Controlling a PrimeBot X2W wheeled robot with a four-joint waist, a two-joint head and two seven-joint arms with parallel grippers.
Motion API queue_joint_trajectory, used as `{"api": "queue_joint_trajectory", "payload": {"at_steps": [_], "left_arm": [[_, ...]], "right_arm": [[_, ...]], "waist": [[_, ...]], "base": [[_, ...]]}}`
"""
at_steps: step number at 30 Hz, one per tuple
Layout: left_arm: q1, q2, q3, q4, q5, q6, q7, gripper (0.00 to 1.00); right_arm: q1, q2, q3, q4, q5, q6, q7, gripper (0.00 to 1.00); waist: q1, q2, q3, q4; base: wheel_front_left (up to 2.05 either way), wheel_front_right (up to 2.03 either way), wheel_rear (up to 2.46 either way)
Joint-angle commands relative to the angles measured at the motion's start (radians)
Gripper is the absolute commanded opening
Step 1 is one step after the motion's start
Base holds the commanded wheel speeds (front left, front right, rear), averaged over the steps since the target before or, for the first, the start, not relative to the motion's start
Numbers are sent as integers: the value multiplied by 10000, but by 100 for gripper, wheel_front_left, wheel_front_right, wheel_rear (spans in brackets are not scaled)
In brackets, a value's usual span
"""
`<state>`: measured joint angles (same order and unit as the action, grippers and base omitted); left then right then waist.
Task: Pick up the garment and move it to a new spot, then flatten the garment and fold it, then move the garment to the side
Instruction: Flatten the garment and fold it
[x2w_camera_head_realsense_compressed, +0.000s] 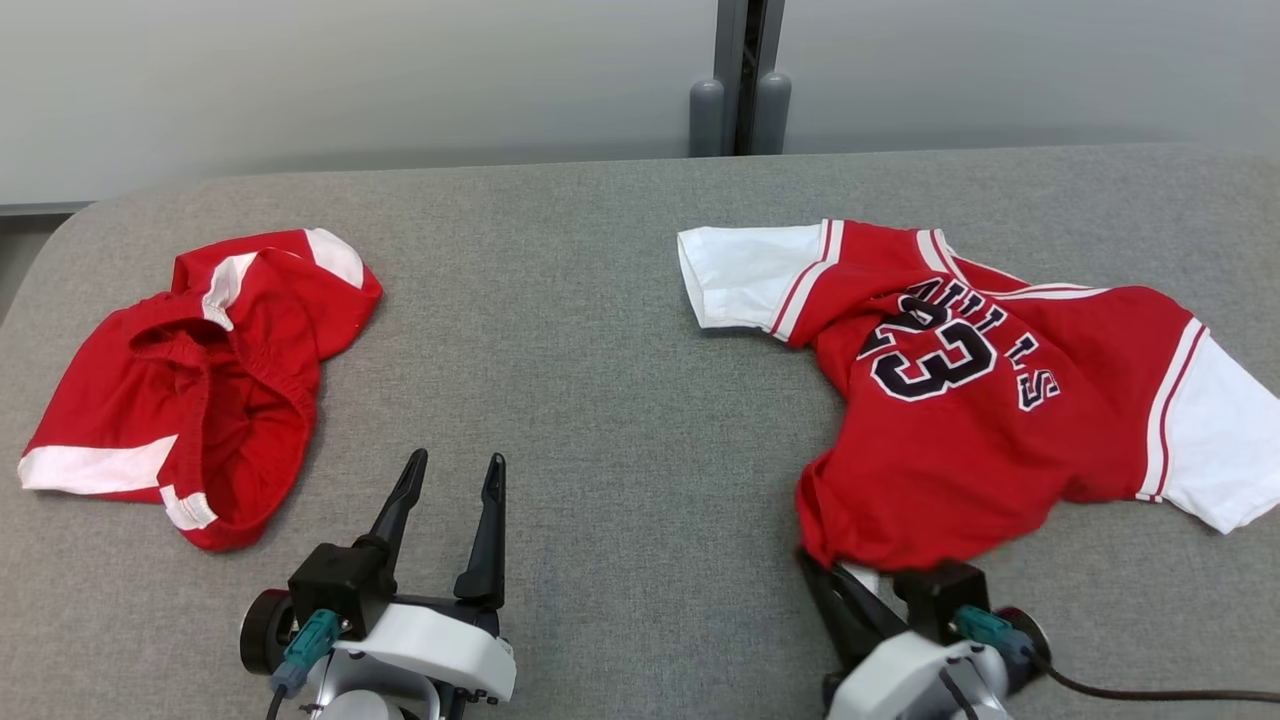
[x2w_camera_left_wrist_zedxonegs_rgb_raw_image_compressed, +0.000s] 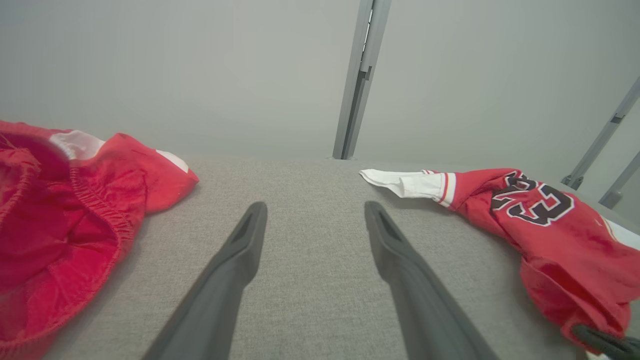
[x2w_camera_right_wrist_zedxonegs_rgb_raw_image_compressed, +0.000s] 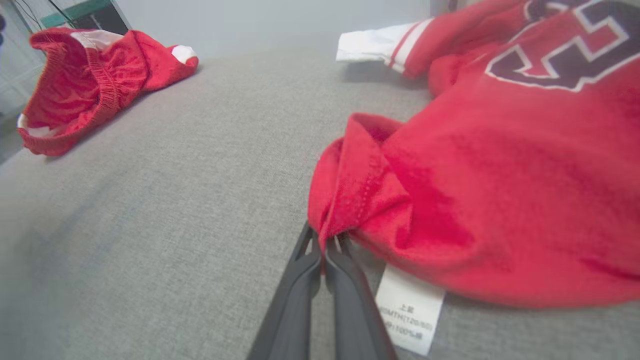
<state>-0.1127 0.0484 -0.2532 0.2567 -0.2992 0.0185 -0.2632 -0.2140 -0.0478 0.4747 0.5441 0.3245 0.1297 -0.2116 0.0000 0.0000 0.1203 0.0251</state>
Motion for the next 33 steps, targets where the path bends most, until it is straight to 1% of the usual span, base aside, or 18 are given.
{"api": "queue_joint_trajectory", "payload": {"at_steps": [1, 7, 8, 12, 18, 25, 28, 33], "left_arm": [[-160, 38, -3, -7, -32, 20, -16, 100], [-203, 41, -146, -24, -106, 61, -16, 100], [-203, 41, -146, -24, -106, 61, -16, 100], [-239, 40, -201, -76, -208, 116, -16, 100], [-239, 40, -271, -139, -329, 190, -16, 100], [-268, 38, -343, -229, -445, 284, -16, 100], [-300, 40, -376, -249, -467, 343, -16, 100], [-396, 40, -411, -288, -526, 363, -16, 100]], "right_arm": [[-273, -53, 331, -200, 293, 22, 9, 0], [-1387, -47, 1913, -667, 1166, 22, 201, 0], [-1387, -47, 1913, -667, 1166, 22, 201, 0], [-2234, -49, 2841, -791, 1876, 22, 193, 0], [-3254, -46, 4010, -666, 2723, 22, 71, 0], [-3923, -47, 5347, -436, 3503, 22, -56, 0], [-4092, -52, 5714, -339, 3857, 22, -130, 0], [-4370, -53, 6095, 281, 4159, 22, -194, 0]], "waist": [[0, 0, -15, -11], [0, 0, -58, 131], [0, 0, -58, 131], [0, 0, -77, 355], [0, 0, -80, 772], [0, 0, 49, 1144], [0, 0, 133, 1231], [0, 0, 323, 1313]], "base": [[0, 0, 0], [0, 0, 0], [0, 0, 0], [0, 0, 0], [0, 0, 0], [0, 0, 0], [0, 0, 0], [0, 0, 0]]}}
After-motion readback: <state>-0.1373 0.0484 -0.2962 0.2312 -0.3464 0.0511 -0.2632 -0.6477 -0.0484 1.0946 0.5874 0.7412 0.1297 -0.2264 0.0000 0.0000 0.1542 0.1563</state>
